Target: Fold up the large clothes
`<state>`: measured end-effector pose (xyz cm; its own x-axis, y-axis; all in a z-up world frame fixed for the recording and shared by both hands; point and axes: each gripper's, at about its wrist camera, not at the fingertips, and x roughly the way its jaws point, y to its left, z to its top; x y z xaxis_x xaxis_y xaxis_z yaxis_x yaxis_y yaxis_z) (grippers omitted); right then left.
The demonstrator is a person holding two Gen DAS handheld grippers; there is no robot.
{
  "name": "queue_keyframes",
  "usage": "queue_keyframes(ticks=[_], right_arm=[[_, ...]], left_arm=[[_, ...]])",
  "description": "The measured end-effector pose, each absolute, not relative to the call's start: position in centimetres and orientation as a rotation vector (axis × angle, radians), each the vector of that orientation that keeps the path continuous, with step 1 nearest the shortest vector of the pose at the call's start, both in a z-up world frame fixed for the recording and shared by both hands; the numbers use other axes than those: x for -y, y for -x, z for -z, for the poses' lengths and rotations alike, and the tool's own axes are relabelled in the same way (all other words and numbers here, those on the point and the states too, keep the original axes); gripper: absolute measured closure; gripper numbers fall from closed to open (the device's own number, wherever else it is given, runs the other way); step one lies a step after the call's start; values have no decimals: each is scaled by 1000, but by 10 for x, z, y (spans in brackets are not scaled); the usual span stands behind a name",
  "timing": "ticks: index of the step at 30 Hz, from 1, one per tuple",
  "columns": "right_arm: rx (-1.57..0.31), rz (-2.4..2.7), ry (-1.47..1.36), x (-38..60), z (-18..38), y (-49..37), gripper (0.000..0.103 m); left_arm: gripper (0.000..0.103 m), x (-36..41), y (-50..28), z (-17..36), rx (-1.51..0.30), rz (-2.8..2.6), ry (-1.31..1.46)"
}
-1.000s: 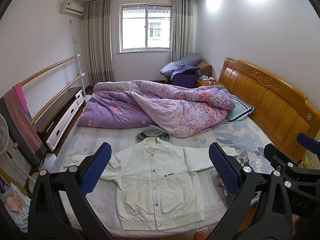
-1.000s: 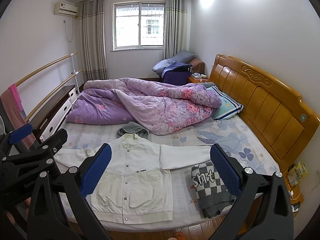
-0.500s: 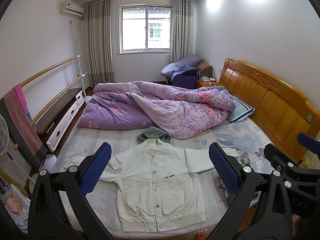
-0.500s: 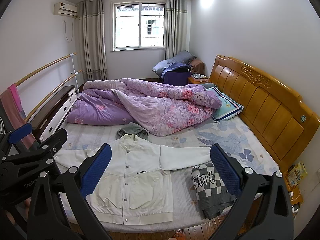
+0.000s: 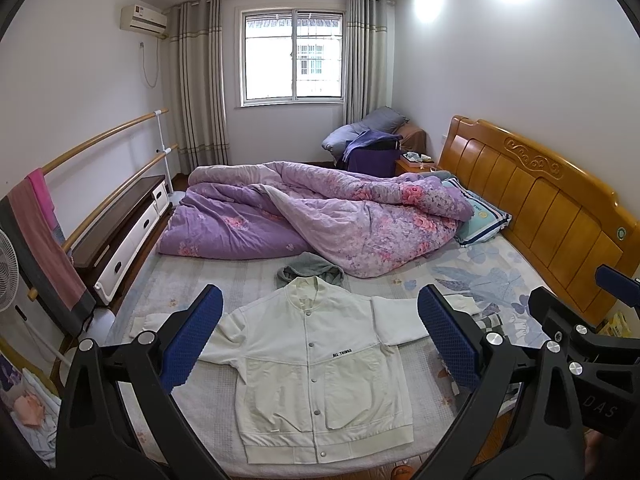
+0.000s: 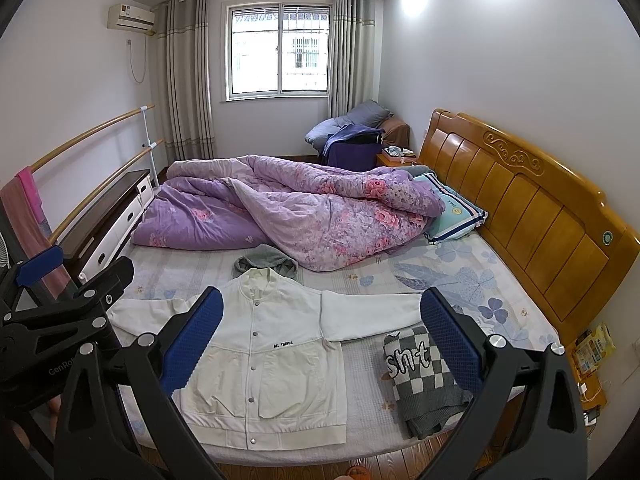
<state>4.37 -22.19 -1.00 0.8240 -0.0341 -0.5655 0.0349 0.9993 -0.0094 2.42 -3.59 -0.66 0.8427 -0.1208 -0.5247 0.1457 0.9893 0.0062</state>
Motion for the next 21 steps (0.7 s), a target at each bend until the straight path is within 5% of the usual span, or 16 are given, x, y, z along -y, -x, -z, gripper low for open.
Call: queue_keyframes(ticks=[21], right_arm=[[-604,40,-3,223,13,-43,8]], left_arm=[[5,33,-24,9,-553,145,-47]])
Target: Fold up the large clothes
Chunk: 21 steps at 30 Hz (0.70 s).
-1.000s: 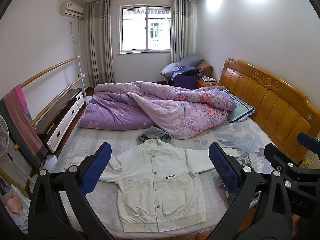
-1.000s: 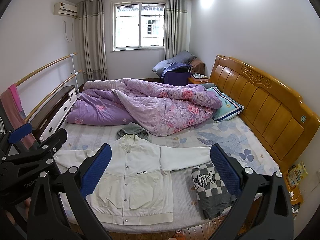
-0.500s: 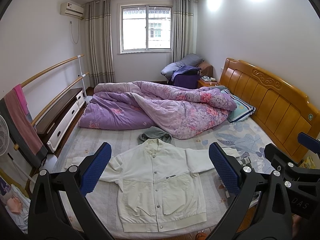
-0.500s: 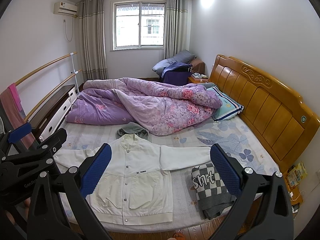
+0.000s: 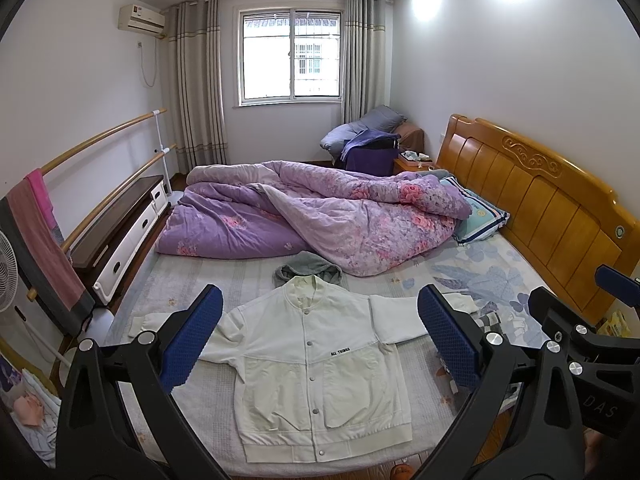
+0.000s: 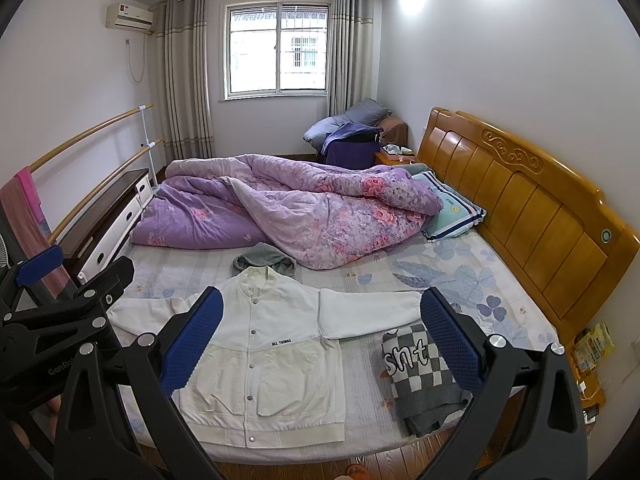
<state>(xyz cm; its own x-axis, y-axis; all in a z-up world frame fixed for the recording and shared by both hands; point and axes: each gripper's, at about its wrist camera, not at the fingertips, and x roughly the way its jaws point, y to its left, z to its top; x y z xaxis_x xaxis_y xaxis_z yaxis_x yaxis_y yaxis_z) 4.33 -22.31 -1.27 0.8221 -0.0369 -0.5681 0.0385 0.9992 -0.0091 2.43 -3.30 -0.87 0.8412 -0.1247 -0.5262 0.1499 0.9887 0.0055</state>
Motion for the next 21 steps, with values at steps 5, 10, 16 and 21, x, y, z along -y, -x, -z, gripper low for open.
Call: queue_keyframes(ticks=[5,10,16,21], right_arm=[[-605,41,-2,224,13,-43,8],[-609,41,-2,225,13,-43,8],[-611,39,-3,230,12,-41,8],[-610,39,-4,230,11,-41,8]], left_arm=[[5,33,-24,9,-555,150,-44],[5,34,-24,9,-551,144,-52],[5,34,-22,10,-534,147,-68],[5,34,-21,10,-535,148,-68]])
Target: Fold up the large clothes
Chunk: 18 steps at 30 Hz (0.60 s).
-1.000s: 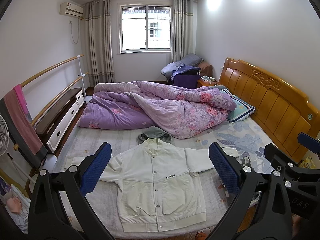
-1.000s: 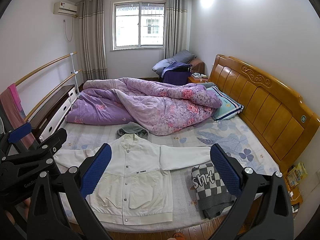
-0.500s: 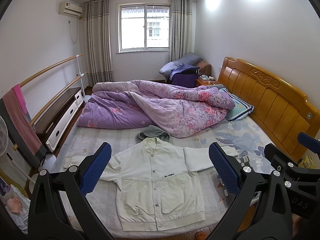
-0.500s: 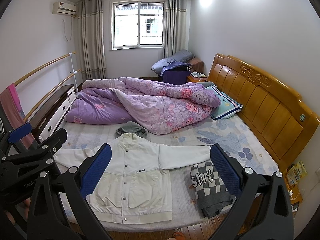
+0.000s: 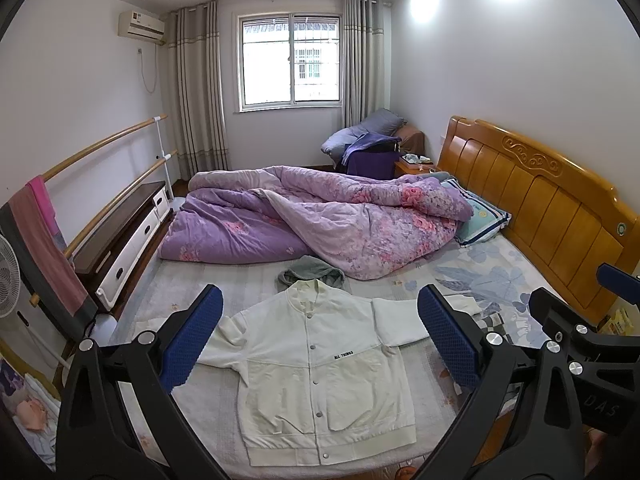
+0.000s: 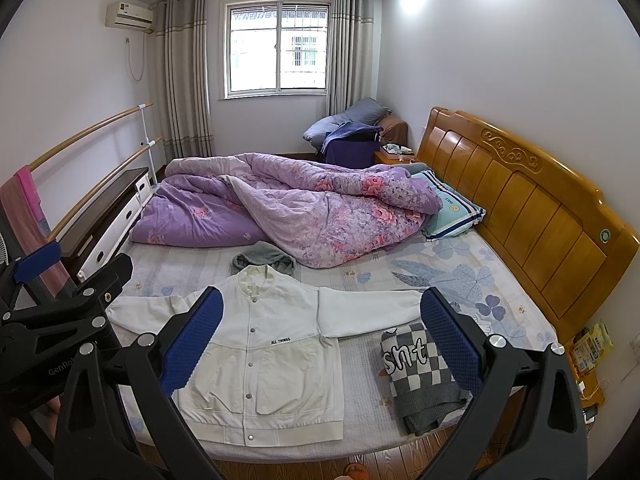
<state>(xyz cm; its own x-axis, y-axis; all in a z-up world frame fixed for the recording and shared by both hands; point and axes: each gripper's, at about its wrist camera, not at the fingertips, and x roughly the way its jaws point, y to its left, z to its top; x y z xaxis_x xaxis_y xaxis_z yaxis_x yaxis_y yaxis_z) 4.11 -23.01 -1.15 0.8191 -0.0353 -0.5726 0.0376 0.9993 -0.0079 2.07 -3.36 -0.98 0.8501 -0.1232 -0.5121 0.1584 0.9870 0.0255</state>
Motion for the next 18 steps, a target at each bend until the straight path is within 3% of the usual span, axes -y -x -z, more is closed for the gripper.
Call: queue_keyframes(ticks=[18], right_arm=[[-536,42,-21,238,-1,-30,8]], left_arm=[[5,49,-13,9,-515,164,-92]])
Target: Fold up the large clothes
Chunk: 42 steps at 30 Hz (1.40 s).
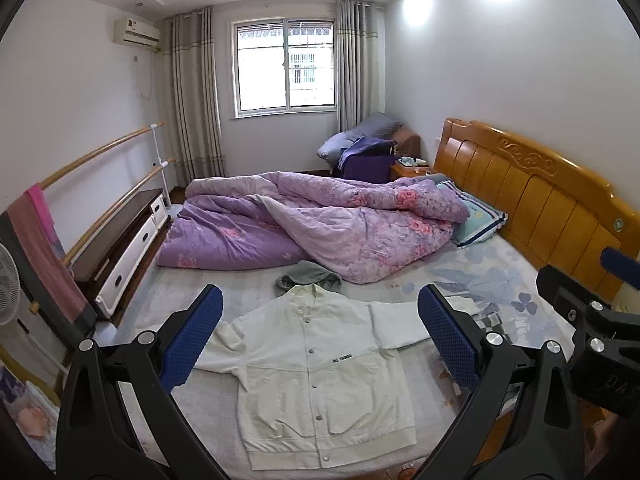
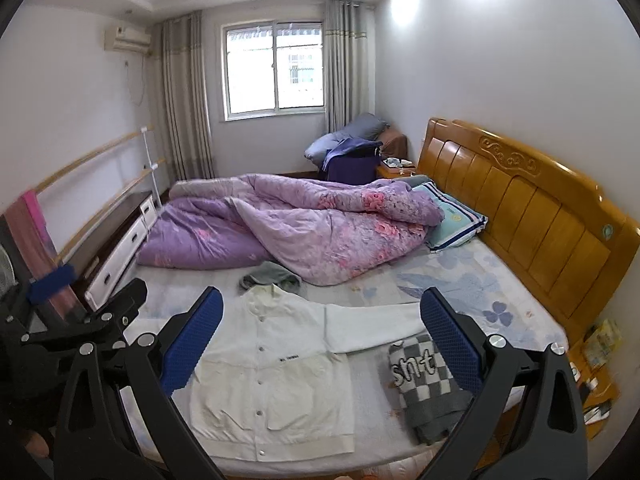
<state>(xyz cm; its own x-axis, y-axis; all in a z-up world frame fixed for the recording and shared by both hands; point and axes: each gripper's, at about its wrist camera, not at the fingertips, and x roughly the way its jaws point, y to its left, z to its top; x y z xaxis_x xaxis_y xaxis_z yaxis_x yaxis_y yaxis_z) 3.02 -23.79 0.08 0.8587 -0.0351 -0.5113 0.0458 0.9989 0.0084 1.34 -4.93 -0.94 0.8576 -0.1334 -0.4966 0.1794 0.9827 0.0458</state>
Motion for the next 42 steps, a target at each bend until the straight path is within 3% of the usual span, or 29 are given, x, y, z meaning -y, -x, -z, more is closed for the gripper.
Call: queue_keyframes(ticks=[42], right_arm=[[-597,34,-29,238,6,-39,8]], left_arm=[[5,48,-12,16,-537,167,-67]])
